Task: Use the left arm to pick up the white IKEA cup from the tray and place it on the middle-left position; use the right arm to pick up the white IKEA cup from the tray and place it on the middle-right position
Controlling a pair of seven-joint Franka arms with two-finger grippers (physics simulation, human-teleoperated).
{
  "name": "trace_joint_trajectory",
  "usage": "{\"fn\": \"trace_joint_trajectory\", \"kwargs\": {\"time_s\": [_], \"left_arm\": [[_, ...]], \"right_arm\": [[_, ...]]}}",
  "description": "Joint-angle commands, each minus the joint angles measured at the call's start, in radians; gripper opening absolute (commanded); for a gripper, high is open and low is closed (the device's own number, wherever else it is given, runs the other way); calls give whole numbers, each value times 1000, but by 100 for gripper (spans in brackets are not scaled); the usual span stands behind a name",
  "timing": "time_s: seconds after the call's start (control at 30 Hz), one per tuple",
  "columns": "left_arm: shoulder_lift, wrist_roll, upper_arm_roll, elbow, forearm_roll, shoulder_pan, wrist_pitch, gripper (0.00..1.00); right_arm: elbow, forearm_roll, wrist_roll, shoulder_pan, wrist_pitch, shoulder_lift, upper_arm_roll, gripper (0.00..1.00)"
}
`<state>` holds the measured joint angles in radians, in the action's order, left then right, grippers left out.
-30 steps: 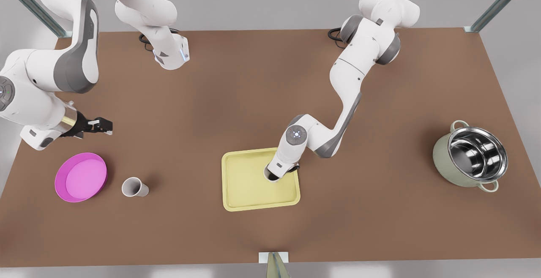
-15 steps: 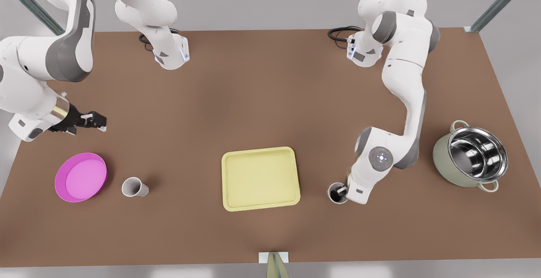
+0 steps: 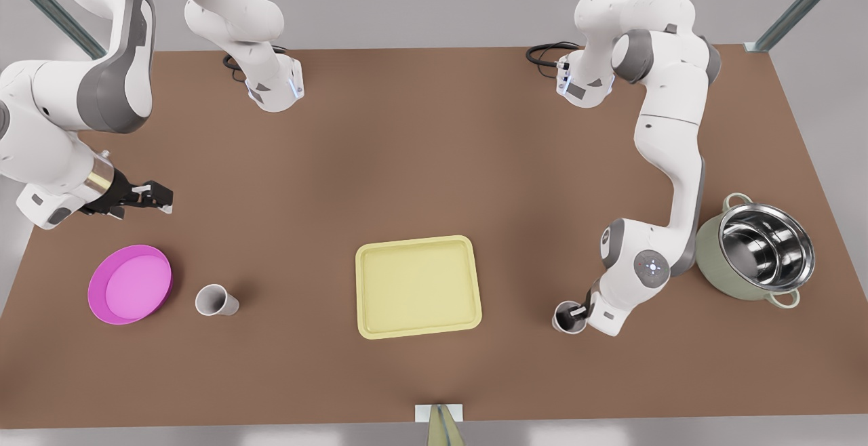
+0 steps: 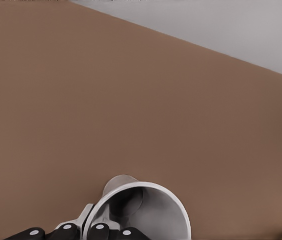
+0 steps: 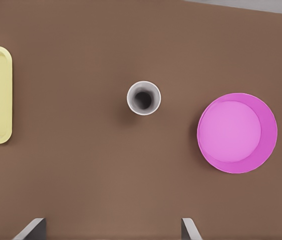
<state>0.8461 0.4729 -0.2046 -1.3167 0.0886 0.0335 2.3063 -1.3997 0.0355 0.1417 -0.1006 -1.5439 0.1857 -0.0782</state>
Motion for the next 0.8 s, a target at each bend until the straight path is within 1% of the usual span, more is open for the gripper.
{"fn": "trace_joint_trajectory", "kwargs": {"time_s": [0.0,0.07,0.1,0.2,0.27,0.33,0.4,0.47,0.53,0.57,0.6,0.63,0.67,0.7,0.77], "left_arm": [[-1,-247,1,1,-10,0,33,21],[2,-249,-1,1,-9,0,35,92],[2,-249,-1,1,-9,0,35,100],[2,-250,-1,2,-9,-1,35,100],[-7,-358,1,7,-3,-21,13,100],[-73,-387,2,39,28,-20,-203,100],[-193,-315,-2,40,22,-12,-344,100],[-199,-313,-15,97,16,-12,-442,100],[-206,-313,-27,113,16,-14,-484,100],[-229,-316,-25,114,16,-15,-524,100],[-266,-319,-25,119,20,-17,-603,100],[-334,-333,-22,106,22,-20,-699,100],[-367,-356,-22,100,17,-24,-765,100],[-395,-361,-22,77,16,-26,-782,100],[-528,-362,-19,-94,-18,-61,-731,100]], "right_arm": [[1,-2,-1,-1,8,-2,0,100],[1,-2,-1,-1,10,-3,1,100],[1,0,-1,-1,10,-3,1,100],[1,0,-1,-1,8,-2,0,100],[1,0,-1,-1,7,-2,0,100],[1,1,-1,-1,1,-2,0,100],[1,1,-1,1,1,-2,-2,100],[1,1,1,-1,1,-2,-2,100],[1,1,-1,1,-1,-2,-2,100],[1,1,1,1,1,-2,-2,100],[1,3,-1,1,-1,-2,-2,100],[1,4,-1,1,-1,-2,-2,100],[1,4,1,1,-1,-2,-2,100],[1,3,-1,1,-1,-2,-2,100],[1,3,1,-1,-1,-2,-2,100]]}}
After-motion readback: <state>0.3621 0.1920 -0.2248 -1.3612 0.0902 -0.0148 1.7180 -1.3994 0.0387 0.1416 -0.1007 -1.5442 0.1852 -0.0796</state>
